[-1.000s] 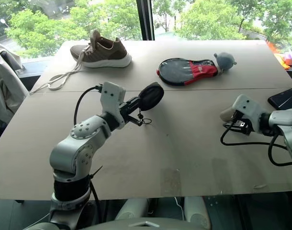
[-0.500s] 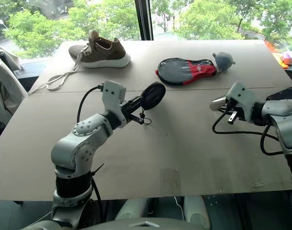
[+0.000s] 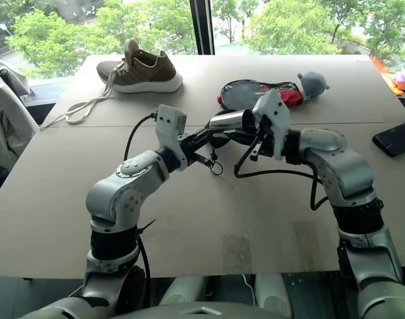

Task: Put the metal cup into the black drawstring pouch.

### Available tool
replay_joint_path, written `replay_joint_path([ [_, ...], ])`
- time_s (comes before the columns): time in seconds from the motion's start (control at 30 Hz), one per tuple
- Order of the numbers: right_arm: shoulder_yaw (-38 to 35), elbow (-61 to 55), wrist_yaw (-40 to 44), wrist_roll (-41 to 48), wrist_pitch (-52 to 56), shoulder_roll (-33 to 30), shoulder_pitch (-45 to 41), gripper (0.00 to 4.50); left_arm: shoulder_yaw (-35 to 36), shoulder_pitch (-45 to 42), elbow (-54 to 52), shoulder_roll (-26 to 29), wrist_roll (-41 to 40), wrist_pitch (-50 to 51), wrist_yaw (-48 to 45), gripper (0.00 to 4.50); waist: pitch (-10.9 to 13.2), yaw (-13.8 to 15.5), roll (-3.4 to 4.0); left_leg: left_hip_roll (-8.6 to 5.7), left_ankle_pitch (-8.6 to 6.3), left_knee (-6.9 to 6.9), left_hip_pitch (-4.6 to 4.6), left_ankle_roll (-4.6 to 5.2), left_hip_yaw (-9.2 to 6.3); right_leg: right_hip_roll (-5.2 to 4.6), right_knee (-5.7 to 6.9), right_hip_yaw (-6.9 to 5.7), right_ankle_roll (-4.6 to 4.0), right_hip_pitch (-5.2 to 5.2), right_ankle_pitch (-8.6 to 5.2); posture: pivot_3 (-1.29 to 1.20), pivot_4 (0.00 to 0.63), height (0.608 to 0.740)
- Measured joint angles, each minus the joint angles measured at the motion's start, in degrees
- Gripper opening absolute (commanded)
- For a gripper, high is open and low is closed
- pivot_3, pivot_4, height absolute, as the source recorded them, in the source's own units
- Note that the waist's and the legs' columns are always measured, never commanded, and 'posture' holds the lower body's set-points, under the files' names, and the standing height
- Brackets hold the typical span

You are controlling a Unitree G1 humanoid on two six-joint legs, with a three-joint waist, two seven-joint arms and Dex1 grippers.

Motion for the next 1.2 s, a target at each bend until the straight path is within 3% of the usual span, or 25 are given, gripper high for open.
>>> replay_joint_path([
  [0.17, 5.58, 9.09, -2.78, -11.52, -10.12, 0.79, -0.01, 0.03, -0.56, 0.04, 0.58, 0.44, -1.98, -0.43, -1.93, 0.0, 0.0, -0.08, 0.0, 0.01, 0.0, 0.0, 0.03, 0.0, 0.06, 0.02, 0.02, 0.03, 0.0, -0.01, 0.0, 0.0, 0.15, 0.74],
  [0.37, 6.24, 11.99, -5.99, -15.91, -13.8, 5.43, -1.52, 0.03, -2.17, 0.12, 0.54, 1.39, -3.65, -1.4, -4.1, 0.0, 0.0, -0.24, 0.0, 0.03, 0.0, -0.04, 0.01, -0.01, 0.1, 0.05, 0.03, 0.14, -0.01, -0.12, 0.0, 0.0, 0.15, 0.74],
  [0.47, 1.81, 12.22, -10.09, -11.41, -8.07, 13.41, -1.07, 0.03, -2.32, 0.19, -0.82, 1.7, -4.25, -2.38, -4.95, 0.0, 0.0, -0.34, 0.01, 0.06, 0.0, -0.08, 0.0, -0.02, 0.08, 0.07, 0.07, 0.26, -0.02, -0.18, 0.01, 0.0, 0.15, 0.74],
  [0.6, -10.75, 13.27, -16.49, 3.93, 6.68, 24.87, -0.42, 0.03, -2.22, -0.25, -1.61, 1.74, -4.44, -4.31, -5.1, 0.0, -0.01, -0.03, 0.03, 0.04, 0.0, -0.08, -0.01, -0.01, 0.05, 0.05, 0.09, 0.36, -0.03, -0.17, 0.02, 0.0, 0.15, 0.74],
  [0.7, -16.2, 13.36, -19.65, 12.0, 15.81, 27.56, -0.35, 0.03, -2.53, -0.19, -1.29, 1.92, -4.93, -4.71, -5.78, 0.0, -0.01, 0.05, 0.03, -0.05, -0.01, -0.07, -0.05, 0.0, 0.06, 0.02, 0.08, 0.31, -0.03, -0.18, 0.02, 0.0, 0.15, 0.74],
  [0.8, -15.28, 12.77, -20.18, 11.8, 15.98, 26.46, -0.02, 0.03, -3.05, -0.2, -0.63, 2.05, -5.0, -5.07, -6.22, 0.0, -0.02, -0.19, 0.05, -0.04, -0.01, -0.1, -0.01, 0.0, 0.11, 0.05, 0.09, 0.22, -0.02, -0.2, 0.02, 0.0, 0.15, 0.74],
  [0.9, 2.93, 12.63, -15.33, -7.53, -4.69, 14.57, 0.13, 0.03, -4.67, -0.22, 0.61, 2.04, -5.34, -5.03, -6.75, 0.0, -0.01, -0.5, 0.07, -0.05, 0.0, -0.12, -0.01, 0.0, 0.26, 0.18, 0.15, 0.21, 0.0, -0.28, 0.01, 0.0, 0.15, 0.74],
  [0.97, 9.9, 14.18, -12.81, -17.17, -16.28, 9.92, -1.07, 0.03, -4.9, -0.18, 0.97, 2.06, -5.46, -5.01, -7.01, 0.0, -0.01, -1.25, 0.05, -0.04, 0.0, -0.1, -0.01, -0.01, 0.33, 0.26, 0.17, 0.25, 0.02, -0.29, 0.01, 0.0, 0.15, 0.74],
  [1.03, 14.41, 17.96, -12.21, -24.19, -25.43, 7.45, -2.89, 0.03, -5.03, -0.19, 1.05, 1.99, -5.47, -5.02, -7.08, 0.0, -0.02, -1.74, 0.05, 0.0, 0.0, -0.09, 0.06, -0.01, 0.39, 0.15, 0.21, 0.36, 0.02, -0.27, 0.02, 0.0, 0.15, 0.74],
  [1.13, 15.44, 23.68, -12.5, -28.51, -34.09, 7.33, -5.1, 0.03, -5.63, 0.07, 2.09, 2.11, -5.25, -5.03, -7.04, 0.0, -0.01, -1.79, 0.03, 0.09, 0.01, -0.1, 0.09, -0.02, 0.38, 0.18, 0.25, 0.38, 0.01, -0.28, 0.02, 0.0, 0.15, 0.74],
  [1.2, 14.34, 25.58, -12.59, -28.4, -34.93, 9.0, -5.15, 0.7, -5.14, 0.07, 2.11, 2.3, -5.24, -5.04, -6.98, 0.0, -0.02, -1.76, 0.03, 0.1, 0.01, -0.11, 0.08, -0.02, 0.36, 0.18, 0.25, 0.39, 0.0, -0.28, 0.03, 0.0, 0.15, 0.74],
])
